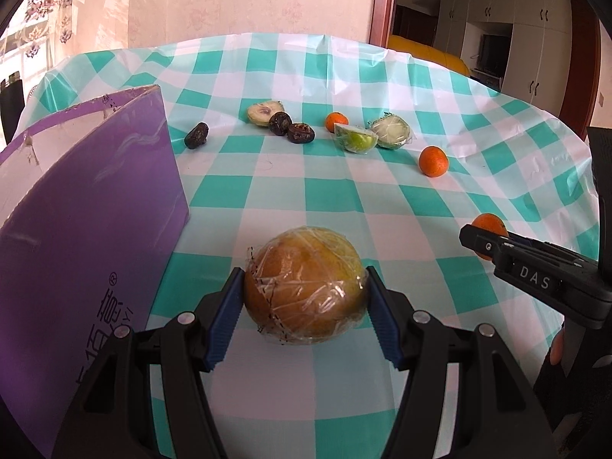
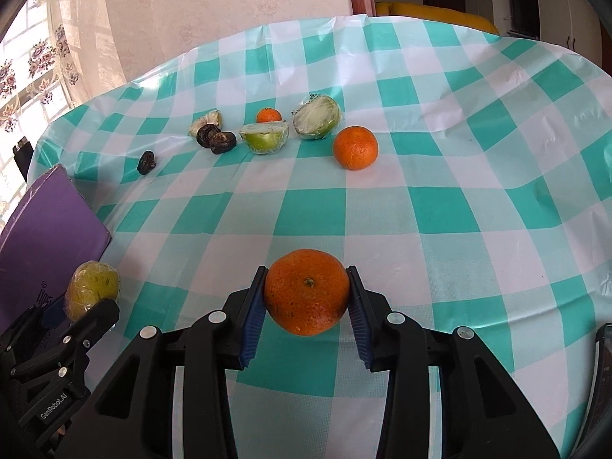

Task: Organize fruits
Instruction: 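Lift the wrapped pear and orange and carry both toward the purple-rimmed box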

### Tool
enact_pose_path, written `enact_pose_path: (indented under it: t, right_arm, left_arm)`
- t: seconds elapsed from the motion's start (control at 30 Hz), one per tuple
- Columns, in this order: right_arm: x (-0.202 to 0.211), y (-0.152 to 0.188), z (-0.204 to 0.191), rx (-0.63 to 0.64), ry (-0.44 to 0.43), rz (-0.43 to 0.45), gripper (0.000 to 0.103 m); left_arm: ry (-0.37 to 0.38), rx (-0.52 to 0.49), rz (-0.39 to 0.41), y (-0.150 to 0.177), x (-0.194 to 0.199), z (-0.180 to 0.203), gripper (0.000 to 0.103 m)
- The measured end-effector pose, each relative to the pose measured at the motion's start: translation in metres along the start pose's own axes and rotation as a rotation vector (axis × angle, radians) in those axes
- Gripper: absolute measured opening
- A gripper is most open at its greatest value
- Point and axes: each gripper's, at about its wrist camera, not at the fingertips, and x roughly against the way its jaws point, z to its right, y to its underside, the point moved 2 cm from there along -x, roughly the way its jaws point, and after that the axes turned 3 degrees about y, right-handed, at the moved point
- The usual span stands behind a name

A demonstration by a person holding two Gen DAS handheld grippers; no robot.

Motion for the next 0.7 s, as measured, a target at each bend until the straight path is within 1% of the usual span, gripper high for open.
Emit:
enact_pose_path:
  t: [0.23,0.37,0.47,0.53,0.63,0.7]
  right_arm:
    - [0.014,0.013,-0.012,0.027,-0.041,0.007,0.039]
    - [0.023,0.017,-0.015,0.013,-0.075,0.019,0.039]
    - [0.034,0.017,-0.018,0.004,-0.110,0.036,0.039]
    - [0.045,0.014,-0.022,0.001,-0.142,0.054,0.039]
    - [0.063,0.006,-0.033,0.017,-0.167,0.095,0.039]
    - [0.077,0.002,-0.042,0.027,-0.210,0.126,0.039]
  left_arm:
    - [0.006,-0.016,0.012,0.009,0.010,0.003,0.062]
    - [0.005,-0.021,0.042,0.012,0.025,0.005,0.062]
    - [-0.001,-0.054,0.109,0.005,0.049,0.010,0.062]
    - [0.002,-0.072,0.172,-0.002,0.072,0.014,0.062]
    - [0.005,-0.091,0.270,-0.014,0.110,0.019,0.062]
    - [0.009,-0.096,0.334,-0.021,0.136,0.019,0.062]
